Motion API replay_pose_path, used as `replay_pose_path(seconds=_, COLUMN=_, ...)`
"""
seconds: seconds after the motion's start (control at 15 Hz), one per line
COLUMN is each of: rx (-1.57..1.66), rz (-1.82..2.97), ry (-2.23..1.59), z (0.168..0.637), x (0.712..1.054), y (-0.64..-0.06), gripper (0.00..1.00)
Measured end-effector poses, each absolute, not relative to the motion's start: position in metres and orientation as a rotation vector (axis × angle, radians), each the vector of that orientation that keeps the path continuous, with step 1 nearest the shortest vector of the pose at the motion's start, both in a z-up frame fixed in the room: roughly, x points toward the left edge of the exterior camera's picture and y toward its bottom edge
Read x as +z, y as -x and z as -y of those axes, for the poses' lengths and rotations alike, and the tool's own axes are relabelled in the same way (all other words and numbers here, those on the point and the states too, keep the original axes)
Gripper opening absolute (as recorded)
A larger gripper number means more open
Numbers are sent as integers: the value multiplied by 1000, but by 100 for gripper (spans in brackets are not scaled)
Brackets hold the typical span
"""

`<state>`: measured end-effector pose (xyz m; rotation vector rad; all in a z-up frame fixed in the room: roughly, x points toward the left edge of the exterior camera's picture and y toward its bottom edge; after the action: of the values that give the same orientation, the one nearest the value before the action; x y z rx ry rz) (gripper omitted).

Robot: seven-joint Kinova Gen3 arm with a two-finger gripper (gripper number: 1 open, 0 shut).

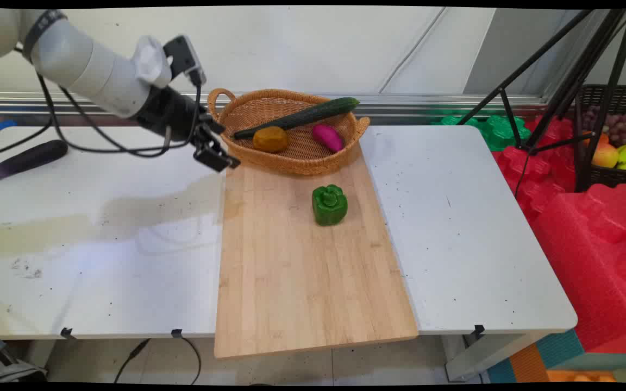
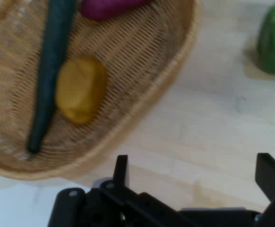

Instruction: Pick up the potato from the vegetable basket

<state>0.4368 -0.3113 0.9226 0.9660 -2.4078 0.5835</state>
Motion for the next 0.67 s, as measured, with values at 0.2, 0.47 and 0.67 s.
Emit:
replay_pose_path(seconds=0.2, rx=655, rz=2376, ry=-1021, z=331, x=938, y=-440, gripper=100)
replay_pose_path(seconds=0.47, rx=726, rz=2344, ry=-1101, z=359, x=949, y=-441, gripper=100)
replay_pose_path(seconds=0.67, rx=754, rz=2330, ry=-1163, z=388, x=951, y=-437, gripper=100)
